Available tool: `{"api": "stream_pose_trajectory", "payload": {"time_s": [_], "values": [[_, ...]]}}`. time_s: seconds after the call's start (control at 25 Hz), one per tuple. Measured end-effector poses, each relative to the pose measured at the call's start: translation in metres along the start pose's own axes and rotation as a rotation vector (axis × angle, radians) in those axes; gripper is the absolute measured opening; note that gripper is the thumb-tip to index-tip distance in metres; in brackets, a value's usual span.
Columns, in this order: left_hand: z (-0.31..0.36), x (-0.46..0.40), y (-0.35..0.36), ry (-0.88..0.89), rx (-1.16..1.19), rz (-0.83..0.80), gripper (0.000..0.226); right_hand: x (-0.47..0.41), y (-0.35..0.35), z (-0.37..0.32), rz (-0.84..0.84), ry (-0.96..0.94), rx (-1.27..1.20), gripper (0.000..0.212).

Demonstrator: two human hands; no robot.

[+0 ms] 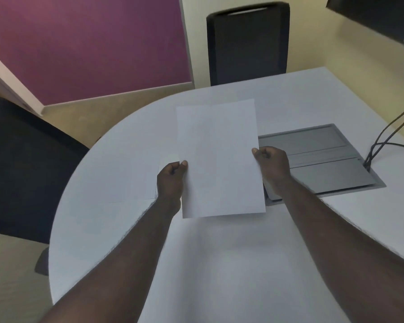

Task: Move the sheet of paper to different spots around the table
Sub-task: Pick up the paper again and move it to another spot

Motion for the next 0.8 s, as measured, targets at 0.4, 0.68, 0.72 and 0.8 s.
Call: {"api": "stream_pose_trajectory", "payload": {"time_s": [0.4, 0.68, 0.72, 0.8], "values": [[0.075, 0.101, -0.076, 0.118, 0.085, -0.033, 0.016, 0.104, -0.080, -0.091, 0.072, -0.048, -0.119, 0.025], [0.100, 0.174, -0.111, 0.223, 0.084, -0.080, 0.017, 0.178, -0.145, -0.124, 0.138, -0.095, -0.106, 0.027], [0.103, 0.185, -0.115, 0.263, 0.050, -0.074, 0.018, 0.186, -0.154, -0.125, 0.147, -0.091, -0.103, 0.028], [0.110, 0.204, -0.119, 0.341, -0.005, -0.056, 0.020, 0.201, -0.171, -0.125, 0.156, -0.086, -0.095, 0.027]]}}
Point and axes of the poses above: each hand's wrist, its own x-axis away from the middle knuckle, its own y-axis out of the palm, z = x × y, the point moved 9 cm from there along -x, towards the middle knuckle, and after that the axes turned 11 degrees about z, right-handed, at the moved point
